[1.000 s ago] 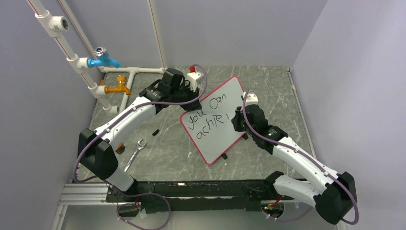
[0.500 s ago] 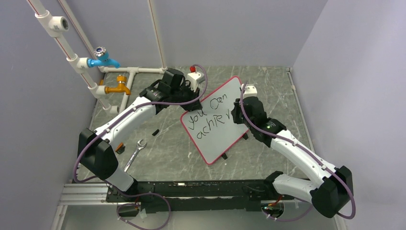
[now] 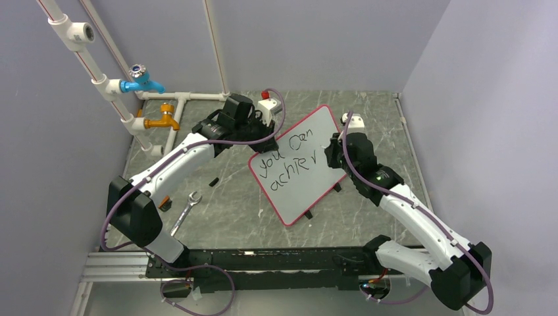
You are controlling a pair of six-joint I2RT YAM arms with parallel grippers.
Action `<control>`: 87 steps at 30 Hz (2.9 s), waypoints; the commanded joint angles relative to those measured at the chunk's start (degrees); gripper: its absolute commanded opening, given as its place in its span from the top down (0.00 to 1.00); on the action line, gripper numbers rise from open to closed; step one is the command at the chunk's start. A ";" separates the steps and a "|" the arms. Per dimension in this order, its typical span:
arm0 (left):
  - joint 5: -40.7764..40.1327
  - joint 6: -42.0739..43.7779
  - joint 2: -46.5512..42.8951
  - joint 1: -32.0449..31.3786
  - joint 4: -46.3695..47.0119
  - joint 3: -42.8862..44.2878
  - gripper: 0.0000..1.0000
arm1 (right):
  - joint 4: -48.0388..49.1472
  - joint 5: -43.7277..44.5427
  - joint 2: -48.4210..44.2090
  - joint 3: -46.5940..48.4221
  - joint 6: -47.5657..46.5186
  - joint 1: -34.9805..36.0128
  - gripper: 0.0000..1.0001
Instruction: Write a sentence on the whiteboard
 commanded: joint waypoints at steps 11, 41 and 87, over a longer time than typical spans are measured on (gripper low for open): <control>-1.85 4.41 -1.17 -0.34 1.34 1.52 1.00 | 4.67 -6.40 2.83 -1.57 1.36 -3.30 1.00; -1.54 4.24 -0.81 -0.42 1.41 1.65 1.00 | 7.54 -10.08 5.95 0.72 2.07 -7.53 1.00; -2.28 4.15 -1.74 -0.43 1.42 1.47 1.00 | 5.71 -10.16 0.41 -12.07 4.90 -7.54 1.00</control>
